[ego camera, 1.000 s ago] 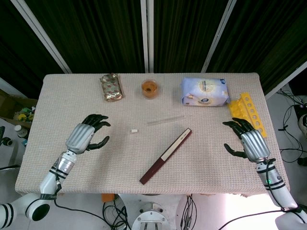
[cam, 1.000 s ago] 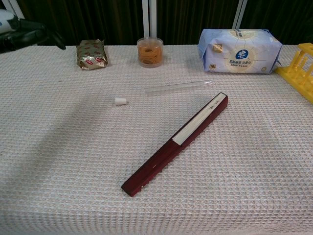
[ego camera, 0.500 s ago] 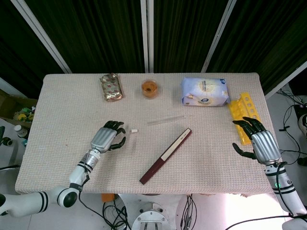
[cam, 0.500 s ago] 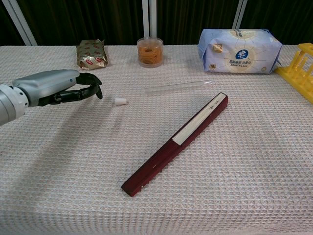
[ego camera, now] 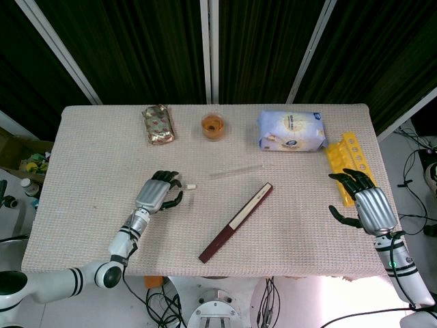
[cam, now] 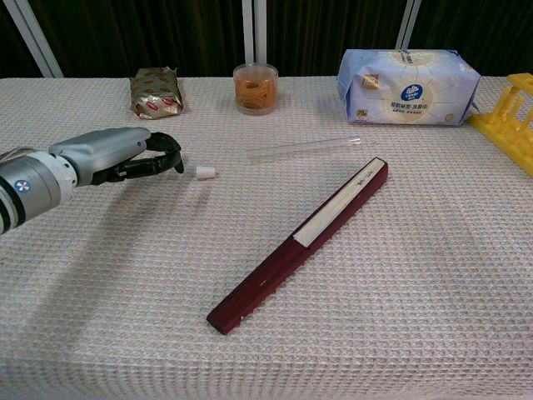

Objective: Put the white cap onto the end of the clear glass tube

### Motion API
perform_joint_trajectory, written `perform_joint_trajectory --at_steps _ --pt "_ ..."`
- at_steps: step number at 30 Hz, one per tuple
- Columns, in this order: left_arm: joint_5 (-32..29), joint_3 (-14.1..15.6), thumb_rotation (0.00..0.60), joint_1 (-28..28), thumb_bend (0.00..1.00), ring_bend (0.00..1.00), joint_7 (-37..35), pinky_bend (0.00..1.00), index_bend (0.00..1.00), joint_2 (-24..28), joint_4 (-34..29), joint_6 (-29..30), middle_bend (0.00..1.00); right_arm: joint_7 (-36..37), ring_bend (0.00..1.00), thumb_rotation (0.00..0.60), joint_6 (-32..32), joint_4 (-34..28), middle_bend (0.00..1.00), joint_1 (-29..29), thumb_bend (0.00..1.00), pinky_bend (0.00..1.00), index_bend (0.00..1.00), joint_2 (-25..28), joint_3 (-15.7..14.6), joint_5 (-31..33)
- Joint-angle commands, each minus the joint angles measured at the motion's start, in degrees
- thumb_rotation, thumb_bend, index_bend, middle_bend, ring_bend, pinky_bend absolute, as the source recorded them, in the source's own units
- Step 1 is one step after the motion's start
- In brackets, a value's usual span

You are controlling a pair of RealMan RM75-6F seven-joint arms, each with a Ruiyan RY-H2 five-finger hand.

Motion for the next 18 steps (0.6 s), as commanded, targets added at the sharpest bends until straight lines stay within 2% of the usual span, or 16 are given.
perform_joint_trajectory --at_steps 1,10,18 --pt "-0.2 -0.1 0.000 -0.2 0.44 0.08 -0.4 0.10 0.32 -0.2 0.2 -0.3 0.10 0.0 0.13 0.600 0.0 0.0 0.27 0.0 0.29 0.21 0.23 0.0 0.0 0.1" --pt "-0.5 -0.9 0.000 -1.8 0.44 0.08 -1.7 0.10 0.32 -2.6 1.6 -1.3 0.10 -0.5 0.13 0.600 0.1 0.0 0.27 -0.3 0.29 0.21 0.23 0.0 -0.2 -0.1" --pt "-0.7 -1.5 0.000 -2.8 0.44 0.08 0.4 0.10 0.32 -2.9 0.5 -0.3 0.10 -0.3 0.13 0.600 0.3 0.4 0.27 -0.7 0.29 0.21 0.23 0.0 -0.5 -0.2"
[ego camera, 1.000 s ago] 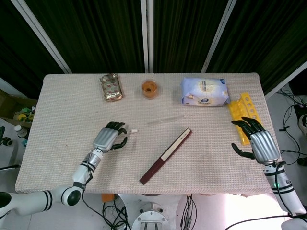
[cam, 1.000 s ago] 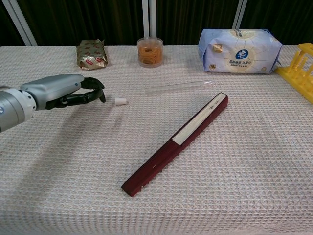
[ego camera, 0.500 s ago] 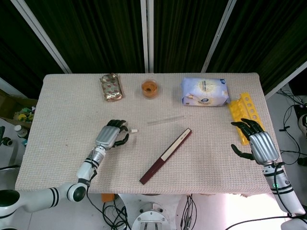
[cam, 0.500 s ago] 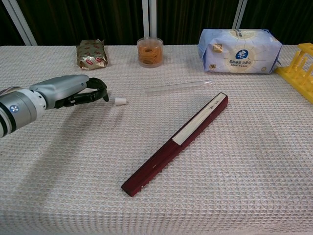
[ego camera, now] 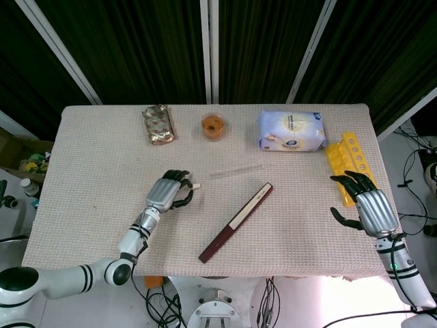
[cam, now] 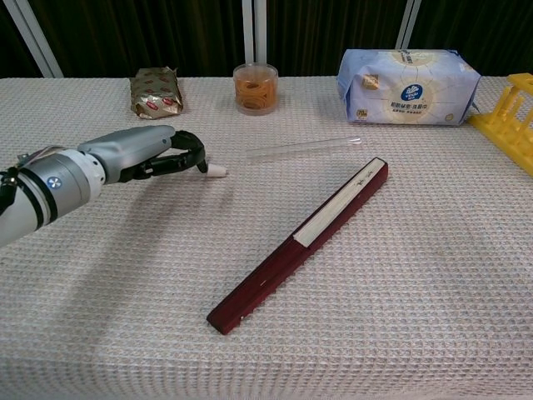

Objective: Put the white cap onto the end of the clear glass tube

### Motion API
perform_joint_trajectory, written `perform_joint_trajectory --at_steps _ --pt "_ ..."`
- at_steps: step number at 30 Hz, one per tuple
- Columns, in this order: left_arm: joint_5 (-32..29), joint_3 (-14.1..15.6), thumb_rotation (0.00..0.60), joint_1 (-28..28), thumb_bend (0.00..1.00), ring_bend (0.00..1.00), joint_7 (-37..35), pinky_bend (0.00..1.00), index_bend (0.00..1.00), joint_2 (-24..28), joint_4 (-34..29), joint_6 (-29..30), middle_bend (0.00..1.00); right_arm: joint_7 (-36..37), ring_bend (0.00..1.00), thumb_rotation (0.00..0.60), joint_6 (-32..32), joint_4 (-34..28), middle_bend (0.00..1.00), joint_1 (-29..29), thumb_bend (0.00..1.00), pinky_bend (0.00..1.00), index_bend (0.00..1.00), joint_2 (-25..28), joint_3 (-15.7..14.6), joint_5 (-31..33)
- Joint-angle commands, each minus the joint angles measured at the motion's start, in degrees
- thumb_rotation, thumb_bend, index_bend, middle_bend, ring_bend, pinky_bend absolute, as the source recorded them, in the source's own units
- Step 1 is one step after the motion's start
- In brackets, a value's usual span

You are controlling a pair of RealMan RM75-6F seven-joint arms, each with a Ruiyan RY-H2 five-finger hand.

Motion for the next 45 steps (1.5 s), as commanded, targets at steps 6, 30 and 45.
perform_joint_trajectory --at_steps 6,30,45 --pt "-1.0 -0.8 0.000 -1.3 0.44 0.08 2.4 0.10 0.32 0.2 -1.2 0.4 0.10 0.4 0.13 0.600 -0.1 0.4 0.27 -0.1 0.29 0.21 0.23 -0.1 -0.1 0.0" --pt "-4.7 -1.2 0.000 -4.6 0.44 0.08 6.9 0.10 0.32 0.2 -2.6 -0.1 0.10 0.6 0.13 0.600 -0.3 0.7 0.28 -0.5 0.29 0.21 0.23 -0.2 -0.4 0.1" --pt "-2.9 -1.9 0.287 -5.3 0.44 0.08 5.8 0.10 0.30 2.8 -3.9 1.3 0.10 0.6 0.13 0.600 -0.1 0.7 0.27 -0.6 0.29 0.21 0.23 -0.3 -0.4 -0.2"
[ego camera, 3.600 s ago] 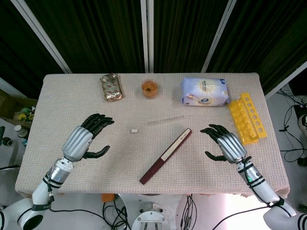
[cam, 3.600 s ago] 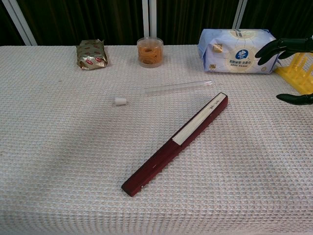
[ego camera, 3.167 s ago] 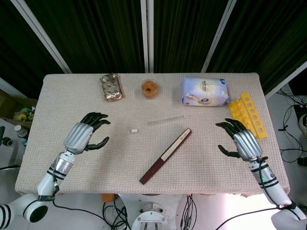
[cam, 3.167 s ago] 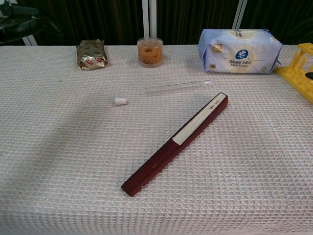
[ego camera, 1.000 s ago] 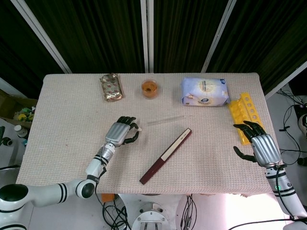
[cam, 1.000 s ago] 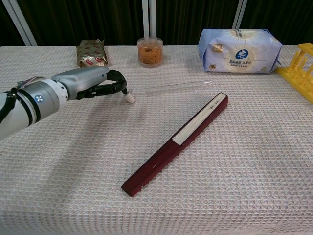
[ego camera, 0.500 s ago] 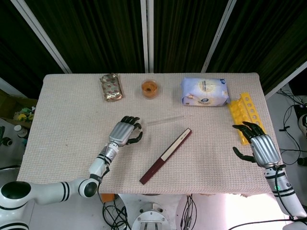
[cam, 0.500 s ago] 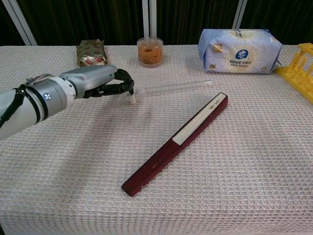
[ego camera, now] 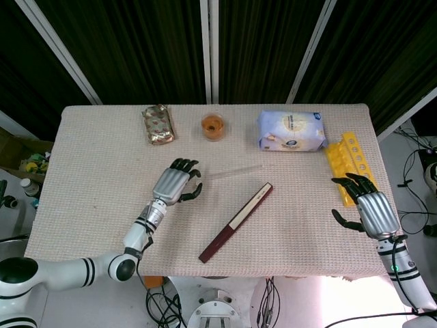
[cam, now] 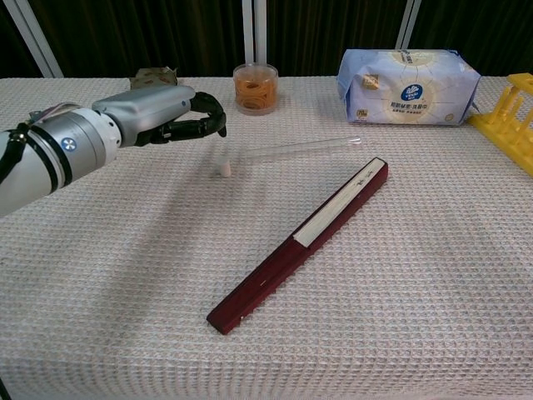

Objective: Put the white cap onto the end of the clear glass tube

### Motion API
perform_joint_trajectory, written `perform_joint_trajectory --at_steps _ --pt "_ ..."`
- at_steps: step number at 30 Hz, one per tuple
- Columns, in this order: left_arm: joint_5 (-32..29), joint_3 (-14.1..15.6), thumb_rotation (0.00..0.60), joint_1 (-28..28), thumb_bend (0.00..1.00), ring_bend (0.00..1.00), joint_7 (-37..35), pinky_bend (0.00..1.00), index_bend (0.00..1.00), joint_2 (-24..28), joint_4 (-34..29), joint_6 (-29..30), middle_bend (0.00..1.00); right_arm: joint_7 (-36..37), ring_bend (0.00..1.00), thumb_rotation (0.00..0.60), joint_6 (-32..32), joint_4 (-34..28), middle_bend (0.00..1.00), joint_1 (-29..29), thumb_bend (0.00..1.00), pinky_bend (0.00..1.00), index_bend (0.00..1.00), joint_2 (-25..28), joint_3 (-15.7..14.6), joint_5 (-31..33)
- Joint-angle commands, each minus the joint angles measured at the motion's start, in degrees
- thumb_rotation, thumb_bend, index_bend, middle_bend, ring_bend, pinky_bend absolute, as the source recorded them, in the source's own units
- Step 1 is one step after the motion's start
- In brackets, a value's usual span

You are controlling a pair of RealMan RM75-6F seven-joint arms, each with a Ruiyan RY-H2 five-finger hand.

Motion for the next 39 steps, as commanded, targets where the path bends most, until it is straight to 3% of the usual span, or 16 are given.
perform_joint_trajectory --at_steps 1,3,5,17,23,39 --pt "-1.3 -0.5 0.392 -0.8 0.44 0.08 -0.6 0.10 0.30 0.2 1.4 -2.0 0.10 -0.1 0.13 0.600 0.0 0.0 0.28 0.0 0.29 0.21 0.23 0.0 0.0 0.0" --pt "-2.5 -1.0 0.546 -1.3 0.44 0.08 -1.4 0.10 0.30 -0.1 2.0 -3.4 0.10 -0.2 0.13 0.600 -0.1 -0.1 0.27 0.0 0.29 0.21 0.23 0.0 0.0 0.0" --pt "-3.5 -1.2 0.600 -1.8 0.44 0.08 -2.2 0.10 0.30 -0.6 2.5 -4.5 0.10 -0.2 0.13 0.600 -0.2 -0.1 0.27 0.0 0.29 0.21 0.23 0.0 0.0 0.1" --pt "-5.2 -2.0 0.600 -4.0 0.43 0.08 -2.3 0.10 0.38 -5.7 7.9 -4.2 0.10 -0.5 0.13 0.600 -0.5 -0.2 0.28 0.1 0.29 0.21 0.23 -0.1 0.1 0.3" --pt "-6.7 -1.9 0.600 -4.5 0.35 0.08 0.1 0.10 0.41 -7.6 10.1 -2.9 0.10 -0.4 0.13 0.600 -0.7 -0.1 0.28 0.1 0.29 0.20 0.23 -0.2 0.1 0.5" --pt "-8.1 -3.1 0.600 -4.7 0.34 0.08 -0.1 0.10 0.48 -9.9 12.5 -2.0 0.13 -0.3 0.13 0.600 -0.9 0.2 0.28 0.1 0.29 0.19 0.23 -0.3 0.0 0.6"
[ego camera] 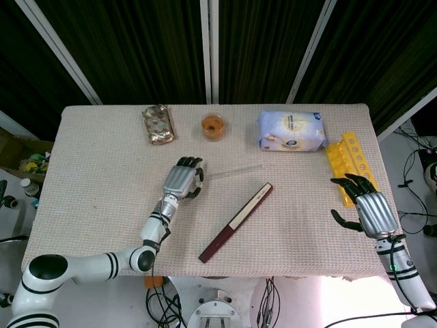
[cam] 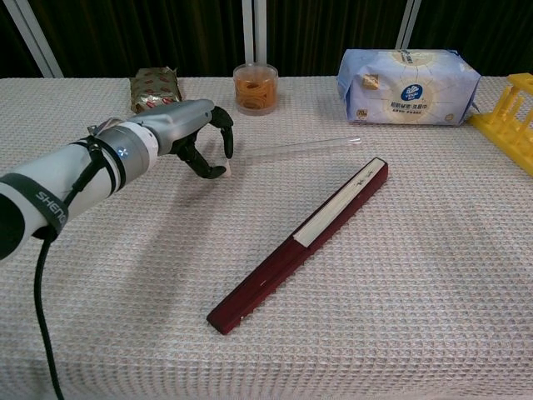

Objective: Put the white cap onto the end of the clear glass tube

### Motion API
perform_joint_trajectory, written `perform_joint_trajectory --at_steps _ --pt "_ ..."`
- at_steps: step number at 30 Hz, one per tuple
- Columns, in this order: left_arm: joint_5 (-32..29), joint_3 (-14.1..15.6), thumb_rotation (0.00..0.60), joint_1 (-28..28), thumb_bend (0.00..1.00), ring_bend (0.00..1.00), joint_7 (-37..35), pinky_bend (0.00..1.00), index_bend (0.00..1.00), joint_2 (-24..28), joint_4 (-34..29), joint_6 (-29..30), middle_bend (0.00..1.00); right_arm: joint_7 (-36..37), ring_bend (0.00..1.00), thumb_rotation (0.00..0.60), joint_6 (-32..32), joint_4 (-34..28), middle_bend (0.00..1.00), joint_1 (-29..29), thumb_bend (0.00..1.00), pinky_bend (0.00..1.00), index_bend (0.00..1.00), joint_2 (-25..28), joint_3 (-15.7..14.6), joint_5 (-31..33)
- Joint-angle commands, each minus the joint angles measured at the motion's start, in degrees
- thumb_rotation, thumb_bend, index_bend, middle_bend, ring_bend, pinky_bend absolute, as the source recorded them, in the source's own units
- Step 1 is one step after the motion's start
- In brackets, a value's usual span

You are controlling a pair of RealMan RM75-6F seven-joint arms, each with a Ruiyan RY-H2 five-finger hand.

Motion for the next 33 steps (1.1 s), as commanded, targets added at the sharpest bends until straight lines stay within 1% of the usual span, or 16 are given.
perform_joint_trajectory --at_steps 1,5,11,18,22,25,27,30,33 --pt "-0.2 -0.1 0.600 -0.1 0.34 0.08 0.0 0.10 0.48 -0.2 0.4 -0.2 0.13 0.0 0.13 0.600 0.0 0.0 0.28 0.0 0.29 0.19 0.23 0.0 0.0 0.0" --pt "-0.4 -0.1 0.600 -0.1 0.35 0.08 -0.1 0.10 0.48 -0.5 0.8 -0.4 0.13 0.1 0.13 0.600 0.0 0.1 0.28 -0.1 0.29 0.19 0.23 0.0 -0.1 0.1" --pt "-0.1 0.0 0.600 -0.1 0.45 0.08 -0.2 0.10 0.50 -0.6 1.5 -0.6 0.13 0.2 0.13 0.600 -0.1 0.2 0.28 -0.1 0.29 0.19 0.23 0.0 -0.1 0.1" --pt "1.3 0.1 0.600 -0.1 0.48 0.08 -0.4 0.10 0.57 -0.5 1.9 -0.1 0.16 0.1 0.13 0.600 -0.1 0.1 0.28 -0.1 0.29 0.19 0.23 0.0 -0.2 -0.1" --pt "3.5 0.8 0.600 1.0 0.48 0.08 -0.8 0.10 0.60 1.4 -0.7 2.0 0.18 -0.1 0.13 0.600 -1.1 -0.3 0.28 0.6 0.29 0.19 0.23 0.2 -0.2 -0.6" --pt "5.9 2.0 0.600 3.0 0.47 0.08 -0.5 0.10 0.60 4.6 -4.8 5.2 0.18 -1.1 0.13 0.600 -3.9 -1.2 0.29 2.8 0.29 0.20 0.24 0.4 0.0 -1.4" --pt "7.8 3.1 0.600 4.8 0.47 0.08 -0.3 0.10 0.60 7.3 -8.2 7.6 0.18 -2.8 0.13 0.600 -7.2 -2.3 0.30 5.4 0.29 0.20 0.25 0.6 0.5 -2.0" --pt "10.1 4.5 0.600 7.4 0.47 0.08 -0.4 0.10 0.60 11.1 -13.1 11.0 0.19 -5.7 0.14 0.600 -13.6 -3.7 0.32 10.5 0.25 0.20 0.25 -0.4 2.2 -1.6" --pt "12.2 5.6 0.600 9.8 0.47 0.08 -1.0 0.10 0.60 14.4 -17.2 13.9 0.19 -8.1 0.15 0.600 -22.0 -3.5 0.33 16.7 0.24 0.21 0.26 -2.7 4.9 1.1"
